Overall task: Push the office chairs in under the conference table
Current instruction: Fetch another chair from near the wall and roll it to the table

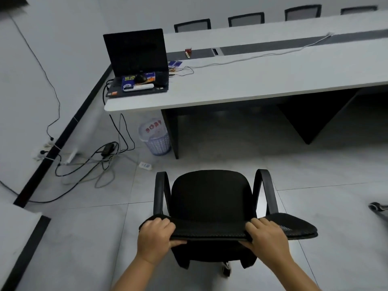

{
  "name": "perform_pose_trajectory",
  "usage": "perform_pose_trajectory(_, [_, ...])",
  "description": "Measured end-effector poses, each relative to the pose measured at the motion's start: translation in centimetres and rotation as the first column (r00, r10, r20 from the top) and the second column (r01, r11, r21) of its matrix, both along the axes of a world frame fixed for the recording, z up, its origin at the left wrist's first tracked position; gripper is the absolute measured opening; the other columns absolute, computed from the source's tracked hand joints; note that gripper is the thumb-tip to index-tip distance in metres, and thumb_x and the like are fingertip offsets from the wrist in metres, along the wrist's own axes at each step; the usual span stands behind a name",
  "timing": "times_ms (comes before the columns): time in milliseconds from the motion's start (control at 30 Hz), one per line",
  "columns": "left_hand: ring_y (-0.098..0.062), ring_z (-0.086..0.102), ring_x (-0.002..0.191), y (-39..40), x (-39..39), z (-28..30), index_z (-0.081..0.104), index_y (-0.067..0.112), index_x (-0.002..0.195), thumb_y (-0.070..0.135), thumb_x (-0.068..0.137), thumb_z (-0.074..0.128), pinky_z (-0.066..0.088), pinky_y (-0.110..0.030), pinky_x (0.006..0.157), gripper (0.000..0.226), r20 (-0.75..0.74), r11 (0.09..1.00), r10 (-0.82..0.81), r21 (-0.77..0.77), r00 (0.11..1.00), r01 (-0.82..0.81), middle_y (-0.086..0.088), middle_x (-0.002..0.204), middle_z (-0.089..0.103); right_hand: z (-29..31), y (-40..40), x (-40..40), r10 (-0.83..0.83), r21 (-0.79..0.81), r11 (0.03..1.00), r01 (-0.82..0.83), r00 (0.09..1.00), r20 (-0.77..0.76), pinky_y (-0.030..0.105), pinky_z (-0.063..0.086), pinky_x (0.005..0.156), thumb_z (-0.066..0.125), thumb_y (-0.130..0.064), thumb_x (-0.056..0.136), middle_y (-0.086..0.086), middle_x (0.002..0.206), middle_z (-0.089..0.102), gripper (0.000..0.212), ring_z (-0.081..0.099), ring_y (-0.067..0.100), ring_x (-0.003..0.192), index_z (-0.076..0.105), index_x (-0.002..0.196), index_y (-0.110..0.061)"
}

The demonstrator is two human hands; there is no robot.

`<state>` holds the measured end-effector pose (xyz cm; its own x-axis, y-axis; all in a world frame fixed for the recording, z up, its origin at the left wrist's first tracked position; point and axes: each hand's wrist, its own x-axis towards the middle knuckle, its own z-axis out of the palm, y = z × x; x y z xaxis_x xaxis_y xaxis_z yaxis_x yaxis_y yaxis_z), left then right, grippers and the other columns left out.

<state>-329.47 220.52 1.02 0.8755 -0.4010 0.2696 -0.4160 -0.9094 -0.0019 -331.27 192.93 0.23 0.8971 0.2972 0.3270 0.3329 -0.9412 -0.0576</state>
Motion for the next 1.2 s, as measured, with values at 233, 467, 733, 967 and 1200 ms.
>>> perform_pose_trajectory(233, [-0.012,0.048,0.034,-0.7,8.6,-0.2,0.054,0.016,0.041,0.069,0.08,0.022,0.036,-0.013,0.038,0.073,0.115,0.998,-0.044,-0.038,0.992,0.049,0.005,0.04,0.049,0.3,-0.8,7.5,-0.016,-0.044,0.999,0.016,1.0,0.011,0.016,0.042,0.038,0.091,-0.041,0.025,-0.003,0.044,0.054,0.046,0.052,0.017,0.037,0.059,0.046,-0.017])
perform_pose_trajectory(467, [-0.011,0.046,0.033,0.0,18.3,-0.7,0.053,0.018,0.04,0.064,0.088,0.006,0.036,-0.013,0.037,0.082,0.136,0.995,-0.062,-0.069,0.989,0.071,0.006,0.038,0.048,0.4,0.1,16.3,-0.044,-0.042,0.998,0.044,0.999,0.011,0.015,0.042,0.038,0.092,-0.041,0.026,0.0,0.044,0.055,0.045,0.053,0.016,0.038,0.06,0.046,-0.017])
perform_pose_trajectory(733, [-0.008,0.048,0.035,1.5,28.6,-0.2,0.054,0.021,0.039,0.069,0.071,0.031,0.035,-0.013,0.037,0.062,0.084,0.989,-0.146,-0.023,0.986,0.148,0.009,0.039,0.049,0.1,2.2,24.3,-0.179,-0.066,0.982,0.179,0.984,0.002,0.018,0.04,0.039,0.089,-0.041,0.029,0.004,0.041,0.054,0.044,0.055,0.017,0.037,0.059,0.042,-0.012])
perform_pose_trajectory(967, [-0.01,0.047,0.035,2.8,34.6,-0.4,0.052,0.018,0.038,0.064,0.09,0.01,0.034,-0.018,0.037,0.081,0.19,0.981,-0.162,-0.074,0.968,0.179,0.006,0.039,0.048,-0.7,3.0,30.1,-0.143,-0.034,0.988,0.148,0.983,0.117,0.021,0.04,0.038,0.047,-0.048,0.082,0.001,0.044,0.053,0.052,0.053,0.021,0.038,0.059,0.045,-0.014])
perform_pose_trajectory(1200, [-0.011,0.045,0.033,2.4,39.2,-0.5,0.049,0.017,0.038,0.065,0.089,0.009,0.033,-0.015,0.036,0.08,0.137,0.993,-0.07,-0.081,0.988,0.081,0.005,0.037,0.045,-0.2,2.1,37.4,-0.104,-0.08,0.991,0.104,0.995,0.013,0.023,0.03,0.049,0.093,-0.039,0.021,-0.001,0.044,0.053,0.049,0.053,0.019,0.038,0.057,0.045,-0.016])
